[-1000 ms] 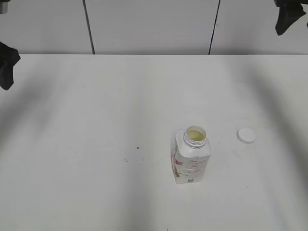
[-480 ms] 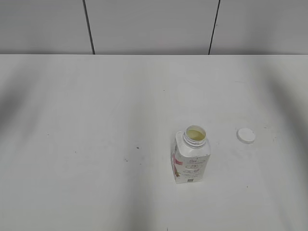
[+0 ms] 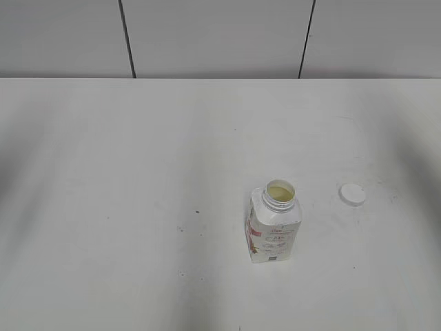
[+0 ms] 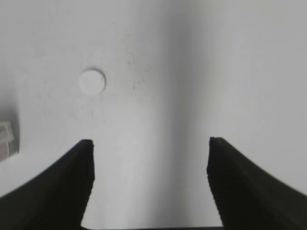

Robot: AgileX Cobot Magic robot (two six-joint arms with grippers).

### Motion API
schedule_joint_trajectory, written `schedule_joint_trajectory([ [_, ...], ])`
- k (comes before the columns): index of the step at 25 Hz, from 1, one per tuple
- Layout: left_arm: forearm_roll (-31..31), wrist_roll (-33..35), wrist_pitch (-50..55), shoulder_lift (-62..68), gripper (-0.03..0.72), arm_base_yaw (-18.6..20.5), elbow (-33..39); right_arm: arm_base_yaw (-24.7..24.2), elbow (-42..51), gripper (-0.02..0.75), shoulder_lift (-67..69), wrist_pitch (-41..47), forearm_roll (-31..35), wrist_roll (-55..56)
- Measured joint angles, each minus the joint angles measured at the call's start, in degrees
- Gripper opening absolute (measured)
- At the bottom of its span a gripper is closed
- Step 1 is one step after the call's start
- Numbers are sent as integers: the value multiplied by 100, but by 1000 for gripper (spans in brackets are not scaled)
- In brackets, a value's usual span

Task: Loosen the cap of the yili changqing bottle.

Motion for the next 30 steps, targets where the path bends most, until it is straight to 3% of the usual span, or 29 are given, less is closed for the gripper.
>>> schedule_joint_trajectory([
  [9,-371,0,-324,-1315,565,0,1555,0,1697,577,-1138,-13,40,-65],
  [17,-436,0,-509,-2550,565,0,2686,0,2387,577,-1991,-198,51,-65],
  [30,-834,0,-414,-3936,565,0,3064,0,3150,577,-3256,-288,51,-65],
])
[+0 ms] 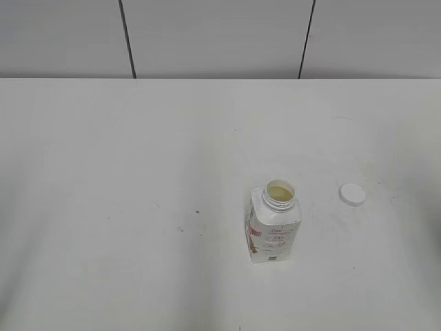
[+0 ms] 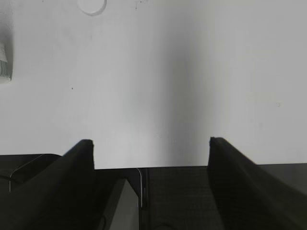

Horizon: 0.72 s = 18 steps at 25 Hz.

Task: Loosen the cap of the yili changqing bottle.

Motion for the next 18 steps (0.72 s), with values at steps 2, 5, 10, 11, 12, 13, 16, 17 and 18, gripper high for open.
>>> schedule_joint_trajectory([
  [2,5,0,0,-252,565,0,0,0,93,577,-226,-19,0,0],
  [5,23,0,16,-755,565,0,13,0,241,577,-717,-37,0,0],
  [10,57,0,43,-1624,565,0,55,0,525,577,-1198,-61,0,0],
  [11,57,0,48,-1787,565,0,55,0,604,577,-1291,-61,0,-9],
  [12,59,0,48,-1941,565,0,55,0,694,577,-1380,-74,0,-26],
  [13,59,0,48,-2059,565,0,55,0,780,577,-1451,-91,0,-77],
  [16,64,0,57,-2343,565,0,55,0,1096,577,-1692,-126,0,-280],
  [17,64,0,61,-2403,565,0,55,0,1201,577,-1761,-150,0,-337],
  [18,64,0,63,-2432,565,0,55,0,1306,577,-1853,-184,0,-370],
])
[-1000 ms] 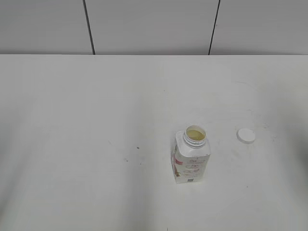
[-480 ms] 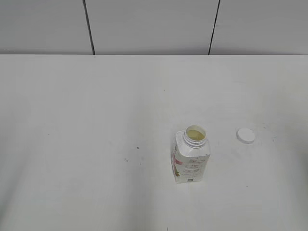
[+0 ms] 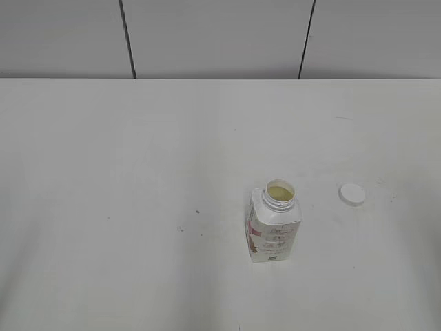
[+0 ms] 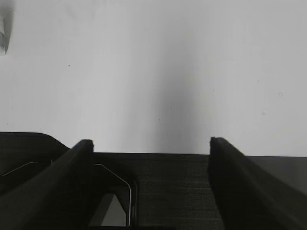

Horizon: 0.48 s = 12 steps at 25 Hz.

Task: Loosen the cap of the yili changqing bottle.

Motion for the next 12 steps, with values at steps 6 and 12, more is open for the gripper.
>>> schedule_joint_trajectory([
  [6,0,0,11,-16,565,0,0,0,519,577,-626,-192,0,-72],
  [12,0,0,18,-93,565,0,0,0,579,577,-1207,-191,0,-74],
])
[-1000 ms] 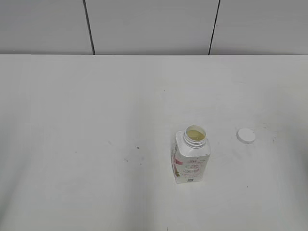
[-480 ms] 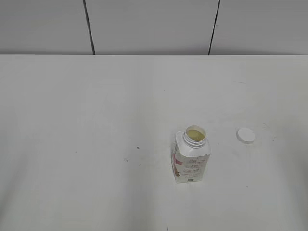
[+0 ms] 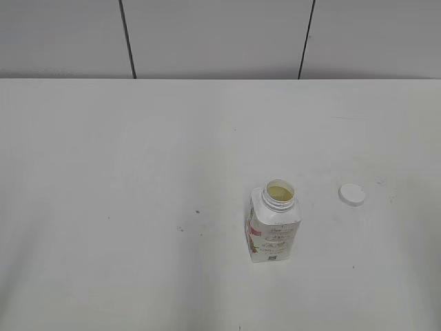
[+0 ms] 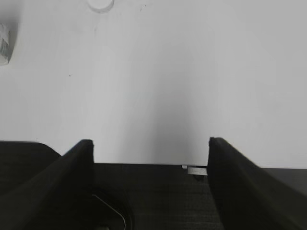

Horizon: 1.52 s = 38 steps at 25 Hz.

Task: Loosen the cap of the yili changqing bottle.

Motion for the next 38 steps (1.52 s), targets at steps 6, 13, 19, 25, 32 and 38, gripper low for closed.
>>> schedule_joint_trajectory([
  [6,0,0,6,-447,565,0,0,0,0,577,-584,-5,0,0],
  [13,1,0,13,-513,565,0,0,0,24,577,-1351,-5,-2,0],
  [19,1,0,13,-513,565,0,0,0,24,577,-2002,-5,-8,-4],
  [25,1,0,13,-513,565,0,0,0,24,577,-2191,-5,-18,-4],
  [32,1,0,13,-513,565,0,6,20,24,577,-2191,-10,-18,-4],
  [38,1,0,13,-513,565,0,6,211,24,577,-2191,-10,-18,-4],
])
